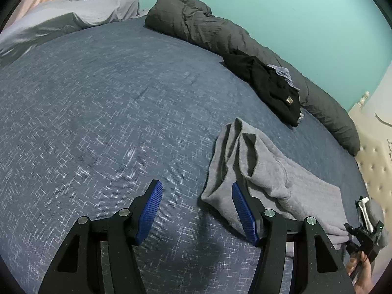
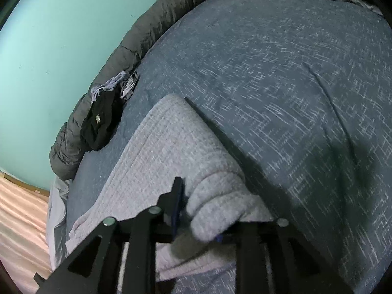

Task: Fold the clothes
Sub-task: 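Fold the held edge over the sweatshirt and open the right tool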

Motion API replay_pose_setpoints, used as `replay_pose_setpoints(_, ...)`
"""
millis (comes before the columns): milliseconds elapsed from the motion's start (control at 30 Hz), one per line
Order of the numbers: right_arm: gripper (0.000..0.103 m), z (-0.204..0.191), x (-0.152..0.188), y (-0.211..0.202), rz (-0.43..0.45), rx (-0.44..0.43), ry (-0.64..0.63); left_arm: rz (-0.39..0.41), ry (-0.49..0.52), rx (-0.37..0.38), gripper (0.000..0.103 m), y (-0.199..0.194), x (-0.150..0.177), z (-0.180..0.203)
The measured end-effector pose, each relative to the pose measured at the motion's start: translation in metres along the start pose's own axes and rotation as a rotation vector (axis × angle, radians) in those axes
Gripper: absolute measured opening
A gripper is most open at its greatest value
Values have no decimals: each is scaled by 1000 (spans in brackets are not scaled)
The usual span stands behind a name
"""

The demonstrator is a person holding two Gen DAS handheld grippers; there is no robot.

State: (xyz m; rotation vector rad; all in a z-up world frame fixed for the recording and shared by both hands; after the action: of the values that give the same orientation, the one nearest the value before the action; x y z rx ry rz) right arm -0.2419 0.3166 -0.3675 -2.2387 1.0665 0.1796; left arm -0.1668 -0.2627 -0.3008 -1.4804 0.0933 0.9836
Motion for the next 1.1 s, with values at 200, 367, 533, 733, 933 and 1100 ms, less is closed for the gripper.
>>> replay_pose_setpoints(200, 49, 3, 15, -35, -34, 41, -31, 4, 2, 3, 63, -2, 0, 3)
replay_pose_setpoints(367, 49, -10, 7, -68, 25, 78, -154, 9, 1, 2, 63, -2, 1, 6)
replay_pose_setpoints(533, 47, -43, -2, -46, -8, 32, -262, 23, 12, 7, 63, -5, 0, 17)
replay_pose_setpoints(733, 26, -83, 23, 20, -126, -54, -346, 23, 27, 7, 63, -3, -1, 25)
replay_pose_setpoints(933, 17, -126, 81, 70, -259, -89, -461, 18, 24, 6, 63, 0, 0, 24)
replay_pose_setpoints(1100, 16, -153, 127, 108, -355, -91, -543, 17, 14, 9, 63, -2, -1, 18)
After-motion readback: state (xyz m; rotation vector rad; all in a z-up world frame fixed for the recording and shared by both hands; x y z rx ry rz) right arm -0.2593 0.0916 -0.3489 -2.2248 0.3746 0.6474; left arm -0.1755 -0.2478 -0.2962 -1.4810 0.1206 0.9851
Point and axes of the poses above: each gripper's, at about its wrist camera, not at the fingertips, and y roughly the way its jaws point, z to its right, x to its underside, the point moved 4 cm from there along y, roughly the way its jaws point, and after that the axes turned 15 degrees about -x, right-handed, at the moved point
